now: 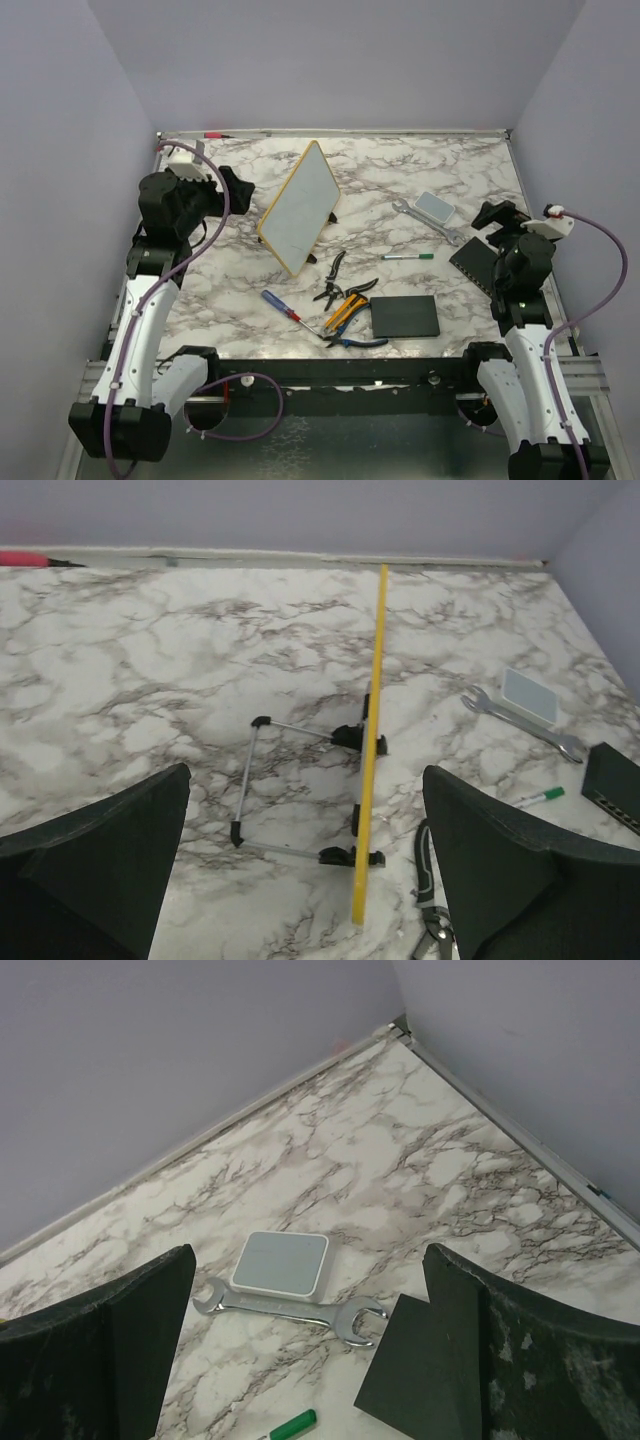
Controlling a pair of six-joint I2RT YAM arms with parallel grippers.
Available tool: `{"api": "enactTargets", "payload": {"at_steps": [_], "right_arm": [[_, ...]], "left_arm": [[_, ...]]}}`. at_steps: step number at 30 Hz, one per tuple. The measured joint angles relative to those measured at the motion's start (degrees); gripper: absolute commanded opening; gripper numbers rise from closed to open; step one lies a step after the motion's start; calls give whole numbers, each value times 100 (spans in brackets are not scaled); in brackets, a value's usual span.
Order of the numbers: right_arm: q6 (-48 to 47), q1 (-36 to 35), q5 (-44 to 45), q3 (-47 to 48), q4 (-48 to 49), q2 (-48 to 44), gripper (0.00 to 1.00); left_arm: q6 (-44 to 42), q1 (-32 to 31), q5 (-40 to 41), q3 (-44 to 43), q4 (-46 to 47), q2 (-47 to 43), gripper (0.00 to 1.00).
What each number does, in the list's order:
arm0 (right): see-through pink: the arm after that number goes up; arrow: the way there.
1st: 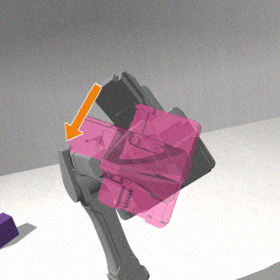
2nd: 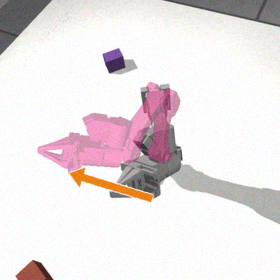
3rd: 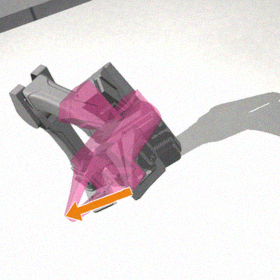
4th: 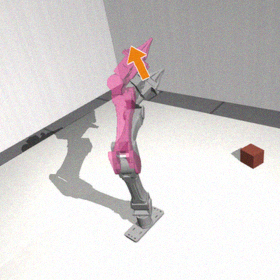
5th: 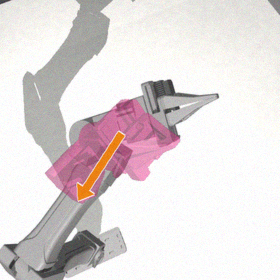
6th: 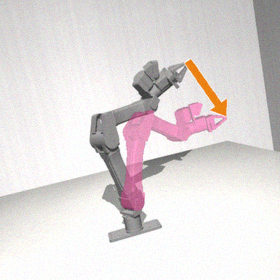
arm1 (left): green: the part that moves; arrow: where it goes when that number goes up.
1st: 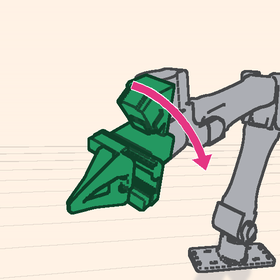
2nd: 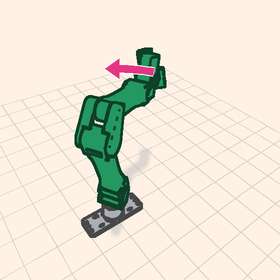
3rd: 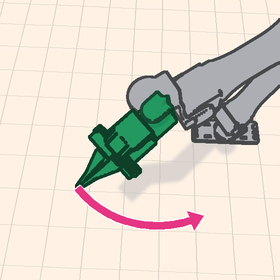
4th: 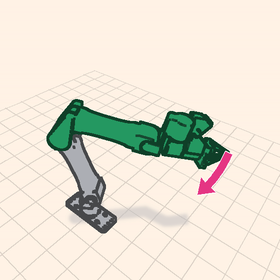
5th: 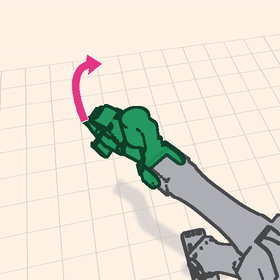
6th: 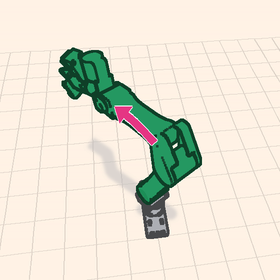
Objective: Write a sentence on the whiteboard
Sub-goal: Move the whiteboard to the center of the board.
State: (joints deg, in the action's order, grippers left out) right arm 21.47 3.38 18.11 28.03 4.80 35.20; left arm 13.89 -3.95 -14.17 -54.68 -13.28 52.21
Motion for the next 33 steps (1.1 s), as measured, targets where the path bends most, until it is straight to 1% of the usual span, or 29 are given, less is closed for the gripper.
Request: {"api": "enactTargets", "payload": {"at_steps": [3, 5, 7, 10, 13, 14, 19, 21, 23, 28, 33], "right_arm": [[-39, 0, -240, 66, -24, 129, 100], [-55, 0, -393, 101, -28, 210, 100], [-61, 0, -535, 118, -46, 256, 100], [-81, 0, -719, 160, -68, 330, 100], [-101, 0, -846, 184, -70, 382, 100], [-105, 0, -876, 188, -79, 400, 99], [-105, 0, -953, 192, -107, 463, 100], [-105, 0, -977, 192, -109, 492, 100], [-105, 0, -997, 192, -111, 518, 100], [-103, 0, -1014, 227, -125, 570, 99], [-103, 0, -1016, 278, -131, 595, 99]], "left_arm": [[2, -31, -708, -389, 28, 498, 99], [2, -33, -1088, -605, 37, 907, 96], [-2, -83, -1432, -837, 24, 1493, 91], [-109, -247, -1624, -1104, -105, 2164, 81], [-267, -584, -1661, -1453, -313, 2723, 65], [-315, -664, -1665, -1550, -339, 2848, 63], [-533, -918, -1637, -2083, -560, 3368, 59], [-640, -984, -1486, -2277, -688, 3567, 58], [-745, -1045, -1303, -2422, -822, 3742, 54], [-907, -1233, -975, -2485, -1075, 3960, 37], [-960, -1316, -896, -2487, -1209, 4004, 21]]}}
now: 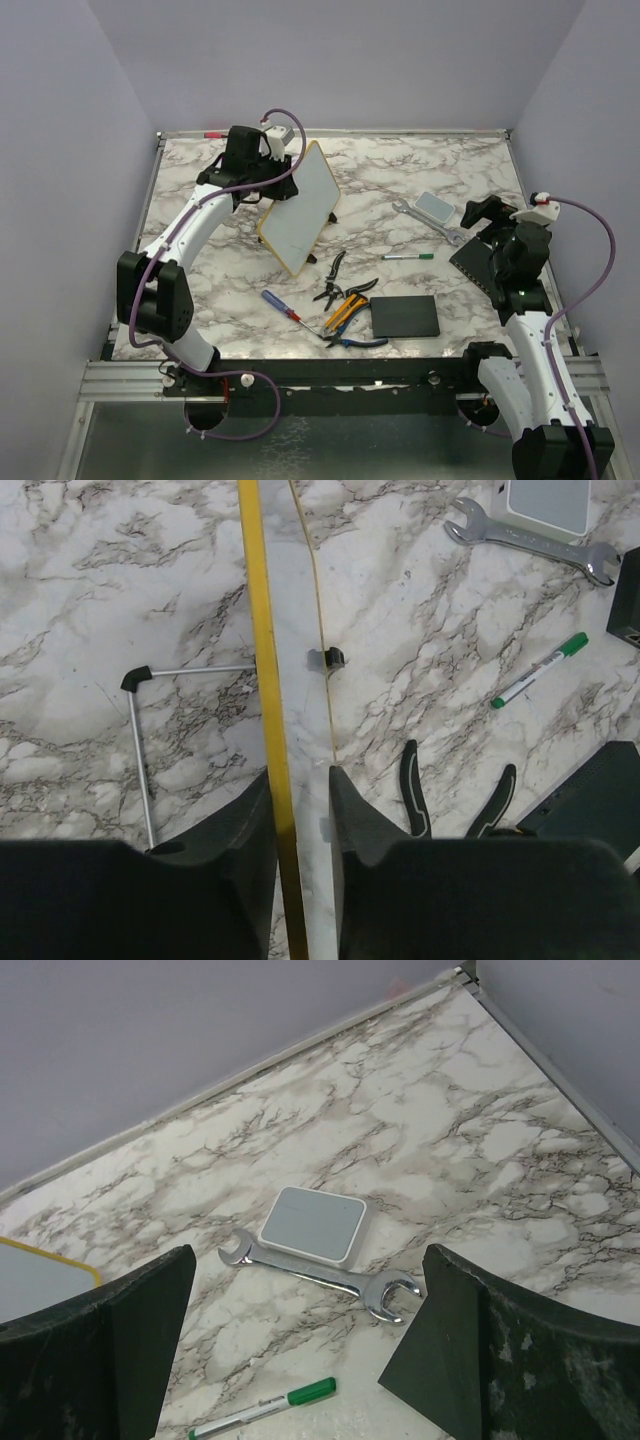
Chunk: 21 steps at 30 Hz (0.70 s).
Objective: Write a sentence on the whiteboard
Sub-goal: Move the whiteboard to the center of the board.
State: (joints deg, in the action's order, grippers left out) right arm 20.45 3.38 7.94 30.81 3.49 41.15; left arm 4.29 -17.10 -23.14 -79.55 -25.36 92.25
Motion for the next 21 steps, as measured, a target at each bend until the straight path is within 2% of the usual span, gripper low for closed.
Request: {"api": "enactTargets", "payload": {"at_steps": [7, 17, 21], "right_arm": [[0, 0, -2, 0, -13, 7, 99], [2, 0, -2, 2, -17, 72, 99], [4, 0, -13, 11, -17, 92, 99]], "left_arm": [[-42, -28, -55, -4, -57, 22, 0], [-212, -22, -570, -284, -240, 282, 0], [-525, -105, -824, -826, -553, 693, 0]]}}
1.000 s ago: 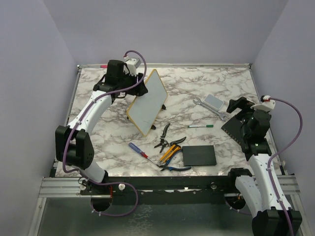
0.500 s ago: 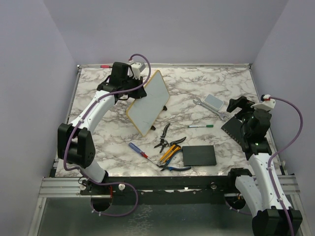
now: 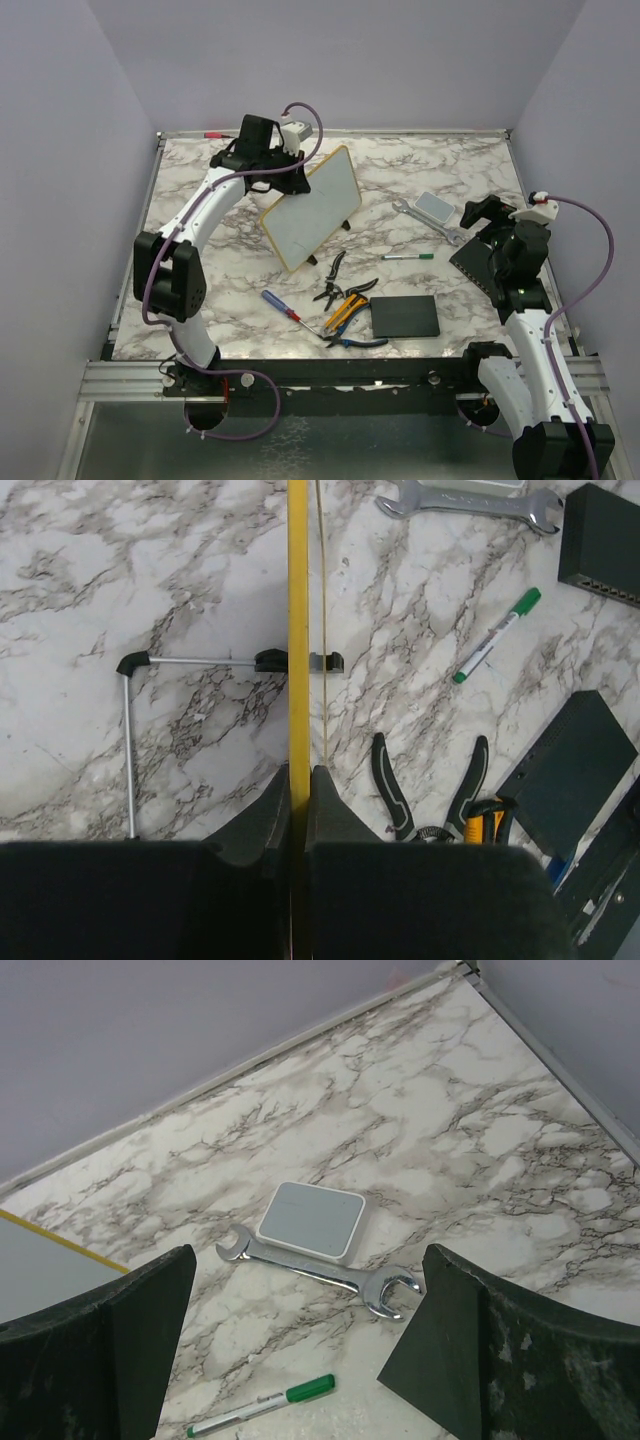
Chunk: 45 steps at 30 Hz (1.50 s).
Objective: Write a sentence on the whiteboard
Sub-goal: Move the whiteboard to the center of the board.
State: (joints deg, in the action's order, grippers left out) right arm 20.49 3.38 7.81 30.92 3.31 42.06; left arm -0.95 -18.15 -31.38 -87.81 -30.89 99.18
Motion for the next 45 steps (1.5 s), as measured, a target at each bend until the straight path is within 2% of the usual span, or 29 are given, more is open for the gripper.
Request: {"api": "enactTargets", "payload": {"at_steps": [5, 16, 25, 29, 31, 33, 38, 40, 43, 45], "right_arm": [[0, 0, -17, 0, -2, 4, 99], [0, 0, -24, 85, -28, 59, 99], [2, 0, -48, 85, -48, 144, 99], [2, 0, -105, 85, -48, 166, 99], [2, 0, -133, 85, -48, 179, 99], [0, 0, -162, 85, -48, 190, 99], [0, 0, -229, 85, -50, 188, 99], [0, 0, -254, 87, -55, 181, 99], [7, 0, -330, 136, -164, 164, 99], [37, 0, -428, 203, -310, 138, 99]], "left_arm": [[-509, -343, -168, -986, -490, 693, 0], [-1370, -815, -793, -2474, -1355, 1716, 0], [-1906, -951, -1316, -3676, -2149, 2509, 0], [-2024, -951, -1440, -3958, -2350, 2691, 0], [-2057, -953, -1473, -4009, -2391, 2730, 7], [-2072, -953, -1475, -4024, -2417, 2739, 22], [-2111, -981, -1390, -4019, -2494, 2796, 45], [-2140, -984, -1349, -4019, -2505, 2796, 50], [-2146, -984, -1298, -4019, -2485, 2796, 68], [-2114, -984, -1276, -4022, -2465, 2791, 75]]}}
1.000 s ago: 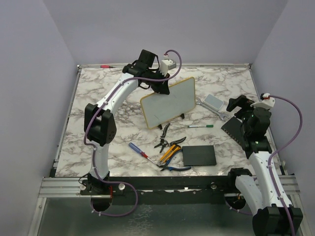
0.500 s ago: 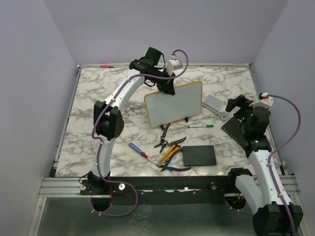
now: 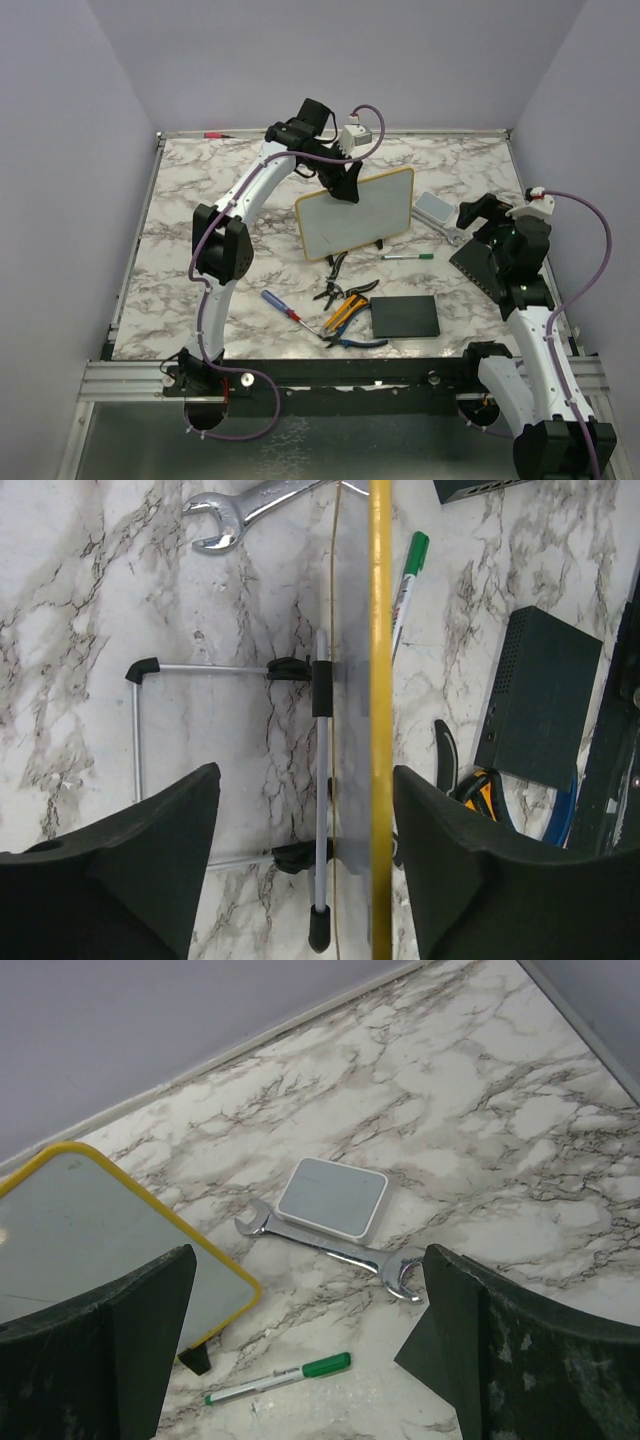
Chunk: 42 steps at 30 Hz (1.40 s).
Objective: Write a sentence on the whiteboard
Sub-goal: Move the whiteboard to the center of the board, then open the whiteboard marker at the center of the board.
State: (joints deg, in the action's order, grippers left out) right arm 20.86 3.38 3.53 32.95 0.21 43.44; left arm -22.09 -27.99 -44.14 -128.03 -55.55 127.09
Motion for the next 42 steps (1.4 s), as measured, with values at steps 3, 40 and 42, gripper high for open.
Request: {"api": "enactTargets", "payload": {"at_steps": [3, 40, 42], "right_arm": [[85, 0, -160, 96, -225, -85, 97], [1757, -487, -896, 223, -2041, 1134, 59], [1871, -669, -774, 219, -2055, 1423, 60]], "left_arm": [[44, -4, 42, 0, 20, -7, 82], [2500, 352, 5257, 6054, 3893, -5921, 99], [2527, 376, 5484, 6631, 4089, -6299, 99]]}}
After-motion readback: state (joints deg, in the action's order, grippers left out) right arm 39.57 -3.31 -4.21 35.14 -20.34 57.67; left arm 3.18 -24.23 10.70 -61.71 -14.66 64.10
